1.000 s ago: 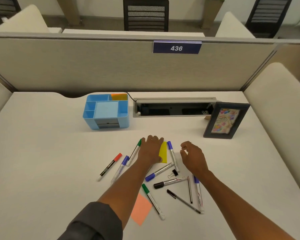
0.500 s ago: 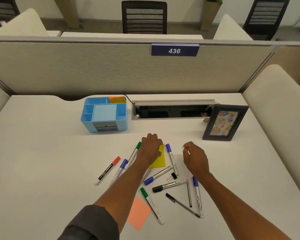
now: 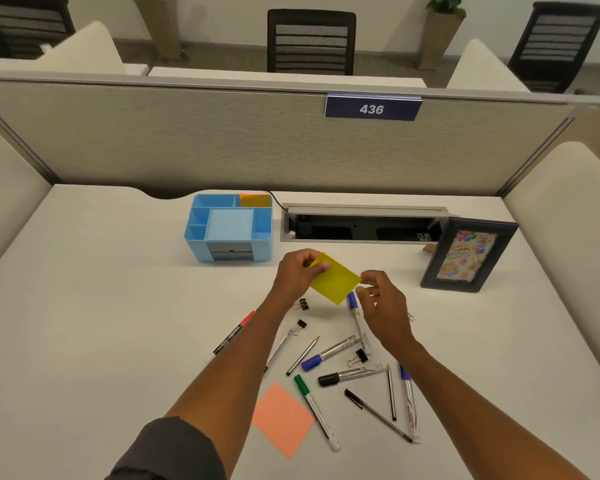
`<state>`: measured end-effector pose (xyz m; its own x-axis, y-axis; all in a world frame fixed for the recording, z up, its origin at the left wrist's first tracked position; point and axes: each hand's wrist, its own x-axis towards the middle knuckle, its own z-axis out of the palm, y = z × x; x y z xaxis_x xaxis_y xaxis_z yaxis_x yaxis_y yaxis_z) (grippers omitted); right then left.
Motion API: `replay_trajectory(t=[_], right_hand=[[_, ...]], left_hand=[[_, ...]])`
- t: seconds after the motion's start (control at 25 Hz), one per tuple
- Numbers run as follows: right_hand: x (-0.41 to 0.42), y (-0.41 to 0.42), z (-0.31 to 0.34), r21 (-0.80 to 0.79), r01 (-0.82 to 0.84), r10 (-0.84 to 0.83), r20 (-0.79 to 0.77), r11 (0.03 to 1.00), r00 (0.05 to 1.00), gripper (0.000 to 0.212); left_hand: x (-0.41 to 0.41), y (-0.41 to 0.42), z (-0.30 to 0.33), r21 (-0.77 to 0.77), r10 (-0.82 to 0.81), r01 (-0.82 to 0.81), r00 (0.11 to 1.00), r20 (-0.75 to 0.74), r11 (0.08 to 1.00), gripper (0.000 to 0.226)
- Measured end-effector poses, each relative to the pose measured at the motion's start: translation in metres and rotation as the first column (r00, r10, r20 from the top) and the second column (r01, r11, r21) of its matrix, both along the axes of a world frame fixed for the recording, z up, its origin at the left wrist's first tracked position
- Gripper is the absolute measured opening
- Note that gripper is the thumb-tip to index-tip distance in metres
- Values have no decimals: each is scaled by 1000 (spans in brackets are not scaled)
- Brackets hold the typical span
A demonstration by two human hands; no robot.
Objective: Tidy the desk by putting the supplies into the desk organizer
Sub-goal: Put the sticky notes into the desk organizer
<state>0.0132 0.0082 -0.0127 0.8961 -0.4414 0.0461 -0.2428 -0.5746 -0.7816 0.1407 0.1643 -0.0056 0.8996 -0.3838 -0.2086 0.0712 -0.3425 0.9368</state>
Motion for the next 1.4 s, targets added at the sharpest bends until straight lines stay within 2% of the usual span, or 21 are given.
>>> replay_trajectory(t=[0.16,0.36,0.56,0.64,0.72,0.8,0.88,0.92,1.0,1.08,1.24,1.4], right_hand=[[32,25,20,117,26,-32,43,993,999,31],[66,54,31,166,-5,-8,78,986,997,27],[96,73,35,261,-51,27,93,964,995,26],[110,79,38,254,-74,40,133,964,990,21],[128,79,44,209,-84,47,176,974,983,19],[152,75,53,111,-89,61,231,990,971,20],[178,68,62,-8,-97,96,270,995,958,20],[192,66,66,-51,-98,108,277,994,955,20],[218,64,71,-97,-108,131,282,989,950,21],[241,66,73,-146,-134,171,285,980,943,22],[276,75,74,-270,-218,285,242,938,927,20],[301,87,62,-390,-310,376,102,867,921,16]], left_hand=[[4,19,3,-193,175,-201,974,-143,960,22],[11,43,8,-414,246,-362,919,-308,835,14],[32,61,7,-479,317,-481,867,-385,734,21],[43,67,8,-472,339,-483,869,-360,737,22],[53,75,10,-309,452,-482,876,-166,820,19],[63,88,7,-83,490,-483,856,165,872,24],[73,100,0,220,302,-419,856,421,881,35],[77,105,-5,392,139,-349,870,473,851,42],[82,116,-15,612,-126,-221,872,472,759,50],[82,124,-23,681,-243,-157,857,454,715,55],[82,131,-38,707,-309,-134,831,462,694,62],[82,133,-44,689,-310,-149,812,495,709,63]])
